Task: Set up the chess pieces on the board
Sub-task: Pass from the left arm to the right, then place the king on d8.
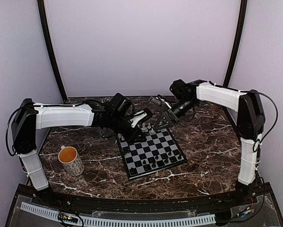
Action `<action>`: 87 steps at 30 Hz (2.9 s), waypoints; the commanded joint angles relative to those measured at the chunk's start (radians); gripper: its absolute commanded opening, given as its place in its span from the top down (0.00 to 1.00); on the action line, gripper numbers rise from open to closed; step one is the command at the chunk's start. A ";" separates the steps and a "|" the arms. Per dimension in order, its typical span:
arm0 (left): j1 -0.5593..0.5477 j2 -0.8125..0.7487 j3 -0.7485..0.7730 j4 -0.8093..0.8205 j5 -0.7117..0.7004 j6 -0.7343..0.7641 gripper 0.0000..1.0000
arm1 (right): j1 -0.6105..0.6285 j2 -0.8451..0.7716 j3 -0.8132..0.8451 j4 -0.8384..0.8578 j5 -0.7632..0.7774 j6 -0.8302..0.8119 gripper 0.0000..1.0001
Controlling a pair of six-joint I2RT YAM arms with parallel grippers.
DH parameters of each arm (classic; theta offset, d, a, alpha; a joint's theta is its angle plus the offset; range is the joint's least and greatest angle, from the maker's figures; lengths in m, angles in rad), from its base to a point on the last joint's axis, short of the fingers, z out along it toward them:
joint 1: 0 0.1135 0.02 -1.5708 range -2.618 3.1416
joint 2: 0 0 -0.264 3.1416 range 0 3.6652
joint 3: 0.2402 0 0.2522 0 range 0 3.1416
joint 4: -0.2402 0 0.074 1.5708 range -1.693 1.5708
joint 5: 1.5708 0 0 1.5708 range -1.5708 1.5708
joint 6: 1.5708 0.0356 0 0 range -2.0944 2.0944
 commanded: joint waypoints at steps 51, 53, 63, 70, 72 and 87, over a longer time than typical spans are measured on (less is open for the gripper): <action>-0.008 -0.241 -0.139 0.143 -0.009 0.056 0.43 | 0.055 -0.022 0.033 0.024 0.125 -0.009 0.90; -0.008 -0.279 -0.167 0.171 -0.049 0.068 0.40 | 0.064 -0.061 -0.014 0.049 0.223 -0.028 0.90; 0.034 -0.322 -0.195 0.194 -0.393 -0.012 0.36 | 0.180 -0.192 -0.197 0.093 0.513 -0.109 0.89; 0.045 -0.314 -0.192 0.175 -0.430 -0.029 0.36 | 0.300 -0.208 -0.275 0.115 0.661 -0.174 0.89; 0.045 -0.311 -0.189 0.170 -0.447 -0.031 0.36 | 0.330 -0.208 -0.303 0.131 0.712 -0.190 0.89; 0.045 -0.281 -0.176 0.150 -0.428 -0.032 0.36 | 0.380 -0.173 -0.348 0.184 0.791 -0.205 0.89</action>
